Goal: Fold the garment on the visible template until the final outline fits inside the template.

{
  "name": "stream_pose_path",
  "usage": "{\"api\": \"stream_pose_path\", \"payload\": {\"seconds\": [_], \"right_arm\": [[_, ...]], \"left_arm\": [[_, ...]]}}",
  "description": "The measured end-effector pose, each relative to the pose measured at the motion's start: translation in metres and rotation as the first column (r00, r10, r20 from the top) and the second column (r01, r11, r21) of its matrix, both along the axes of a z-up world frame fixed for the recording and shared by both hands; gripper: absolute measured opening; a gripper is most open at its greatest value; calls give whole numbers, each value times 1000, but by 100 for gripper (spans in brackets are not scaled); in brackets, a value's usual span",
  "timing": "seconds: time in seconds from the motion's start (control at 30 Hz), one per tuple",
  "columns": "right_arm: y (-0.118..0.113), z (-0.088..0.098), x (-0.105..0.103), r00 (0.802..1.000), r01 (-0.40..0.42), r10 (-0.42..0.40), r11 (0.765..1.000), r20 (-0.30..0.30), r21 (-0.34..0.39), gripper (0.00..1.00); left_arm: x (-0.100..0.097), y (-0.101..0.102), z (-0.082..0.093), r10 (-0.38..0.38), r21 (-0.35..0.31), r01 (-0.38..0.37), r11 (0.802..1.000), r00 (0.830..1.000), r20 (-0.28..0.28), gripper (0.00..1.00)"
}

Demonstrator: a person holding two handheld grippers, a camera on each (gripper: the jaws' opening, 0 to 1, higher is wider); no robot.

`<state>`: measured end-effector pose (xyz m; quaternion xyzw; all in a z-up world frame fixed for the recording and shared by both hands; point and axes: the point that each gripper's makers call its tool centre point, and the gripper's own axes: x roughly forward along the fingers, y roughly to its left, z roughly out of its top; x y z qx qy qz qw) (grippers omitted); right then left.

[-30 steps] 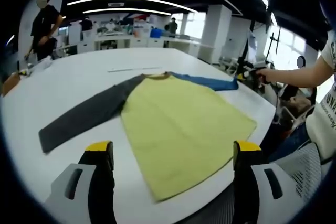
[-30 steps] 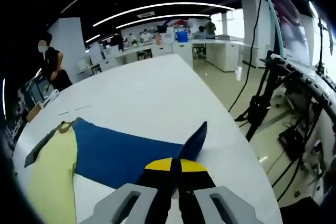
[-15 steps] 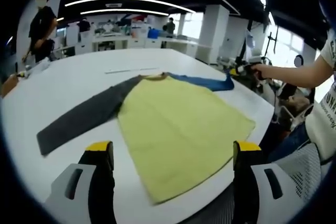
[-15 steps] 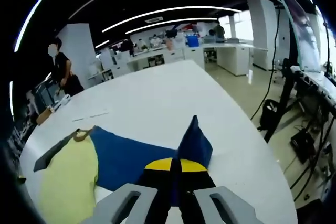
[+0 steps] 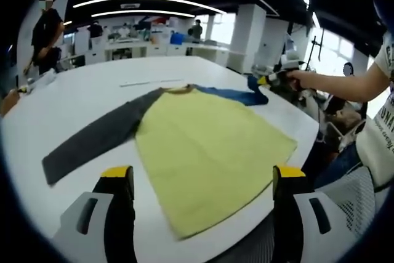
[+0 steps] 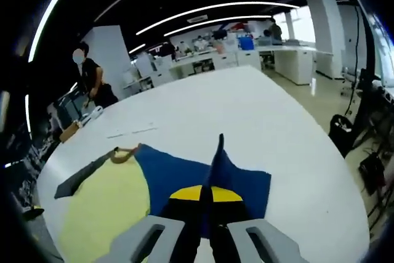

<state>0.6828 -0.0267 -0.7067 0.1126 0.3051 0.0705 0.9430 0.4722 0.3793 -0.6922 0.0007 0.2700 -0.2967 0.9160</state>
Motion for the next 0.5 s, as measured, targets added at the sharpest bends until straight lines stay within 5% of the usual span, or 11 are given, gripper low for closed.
{"api": "stream_pose_path", "payload": {"seconds": [0.5], "right_arm": [[63, 5, 16, 995, -104, 104, 994, 5, 28, 0]], "left_arm": [[0, -10, 0, -34, -2, 34, 999, 999, 7, 89]]}}
